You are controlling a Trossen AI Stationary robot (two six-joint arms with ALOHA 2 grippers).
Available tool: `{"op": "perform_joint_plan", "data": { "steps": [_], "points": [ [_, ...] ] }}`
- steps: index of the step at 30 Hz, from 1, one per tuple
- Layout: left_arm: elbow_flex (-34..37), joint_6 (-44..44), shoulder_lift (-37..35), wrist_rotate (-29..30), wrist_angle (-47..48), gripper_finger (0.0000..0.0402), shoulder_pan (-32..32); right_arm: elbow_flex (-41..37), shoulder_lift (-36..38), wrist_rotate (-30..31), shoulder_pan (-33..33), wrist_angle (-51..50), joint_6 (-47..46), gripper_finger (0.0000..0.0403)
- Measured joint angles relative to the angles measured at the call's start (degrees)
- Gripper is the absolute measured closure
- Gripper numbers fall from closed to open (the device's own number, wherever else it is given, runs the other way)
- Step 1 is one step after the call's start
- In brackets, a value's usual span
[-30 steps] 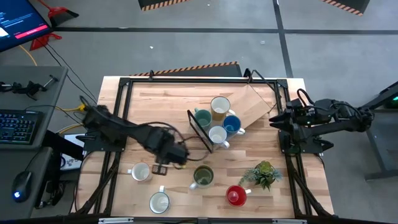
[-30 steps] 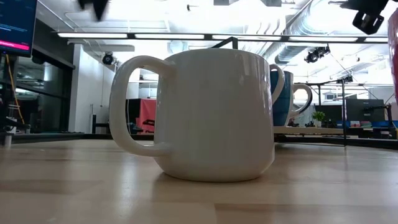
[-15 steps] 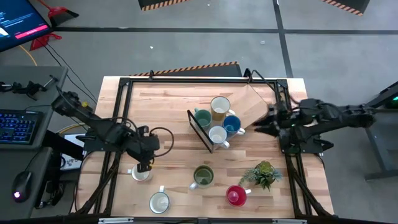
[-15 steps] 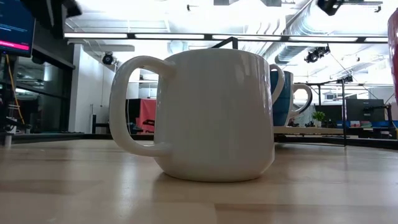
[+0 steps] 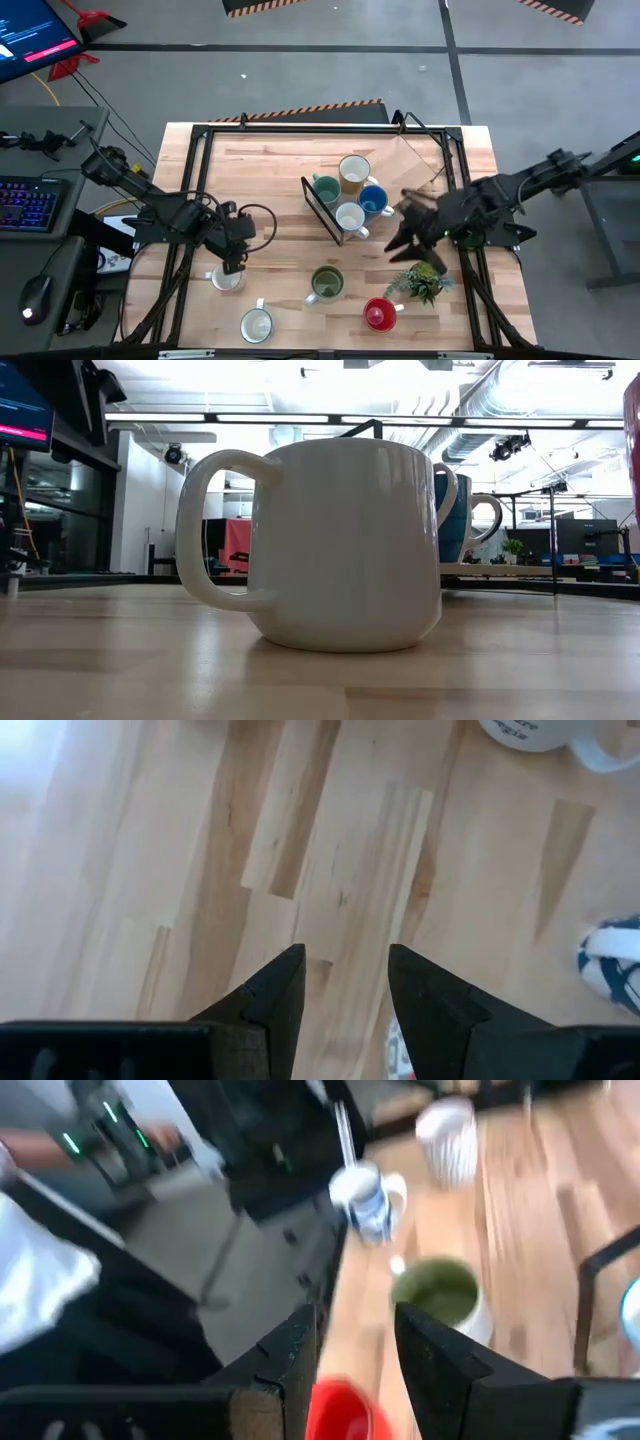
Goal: Place coffee mugs
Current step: Put the red mug on the shelf
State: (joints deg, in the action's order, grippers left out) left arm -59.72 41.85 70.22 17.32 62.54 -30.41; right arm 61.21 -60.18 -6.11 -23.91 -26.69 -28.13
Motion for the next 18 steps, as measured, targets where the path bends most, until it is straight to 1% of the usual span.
{"op": "perform_joint_plan", "data": {
  "steps": [4, 7, 12, 18],
  "points": [
    [0.0, 0.0, 0.0, 1.5, 0.0, 0.0266, 0.0, 5.7, -7.1, 0.4, -3.6, -8.8, -2.9, 0.0279],
    [0.0, -0.4, 0.0, 3.1, 0.0, 0.0266, 0.0, 7.4, -11.1, -0.5, -5.0, -12.3, -3.6, 0.0279],
    [0.0, -0.4, 0.0, 4.6, 0.0, 0.0266, 0.0, 7.4, -16.3, -0.6, -5.4, -13.0, -6.0, 0.0279],
    [0.0, 0.1, 0.0, 4.6, -2.0, 0.0266, 0.0, 7.4, -21.7, 0.3, -7.9, -13.2, -6.9, 0.0279]
  ]
}}
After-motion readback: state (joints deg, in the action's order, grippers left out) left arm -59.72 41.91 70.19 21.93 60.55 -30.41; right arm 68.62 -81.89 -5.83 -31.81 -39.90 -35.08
